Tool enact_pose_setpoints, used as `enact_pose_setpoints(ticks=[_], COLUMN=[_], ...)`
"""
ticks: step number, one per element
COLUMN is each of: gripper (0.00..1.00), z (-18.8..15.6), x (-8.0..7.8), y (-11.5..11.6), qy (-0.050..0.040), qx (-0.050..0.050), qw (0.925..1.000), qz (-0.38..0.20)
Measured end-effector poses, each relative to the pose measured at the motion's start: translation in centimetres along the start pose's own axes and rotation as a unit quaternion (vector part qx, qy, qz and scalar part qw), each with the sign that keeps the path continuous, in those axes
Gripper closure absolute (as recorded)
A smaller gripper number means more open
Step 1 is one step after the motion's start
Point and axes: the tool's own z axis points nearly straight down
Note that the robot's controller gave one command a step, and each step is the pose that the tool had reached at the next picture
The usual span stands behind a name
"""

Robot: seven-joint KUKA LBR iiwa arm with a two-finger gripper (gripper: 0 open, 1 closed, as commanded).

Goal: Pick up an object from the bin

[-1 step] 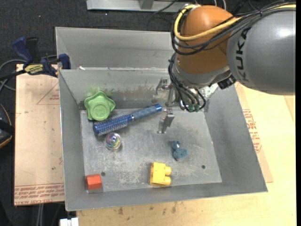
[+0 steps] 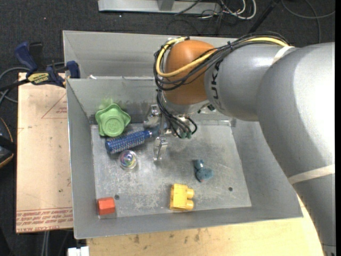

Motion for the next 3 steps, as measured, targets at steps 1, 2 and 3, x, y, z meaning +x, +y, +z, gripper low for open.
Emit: enact_pose_setpoints(ticks=[1,2,3], gripper=[0.0,0.0,0.0], z=[-1.7,-2.8,0.9], x=[0.5,0.0,0.3], y=[2.1,4.2,4.2], qy=[0.0024,0.0027,0.0002], qx=[-0.001,0.0,-0.001], qw=[1.0,0.9966,0.9957], qz=[0.003,0.082,0.092])
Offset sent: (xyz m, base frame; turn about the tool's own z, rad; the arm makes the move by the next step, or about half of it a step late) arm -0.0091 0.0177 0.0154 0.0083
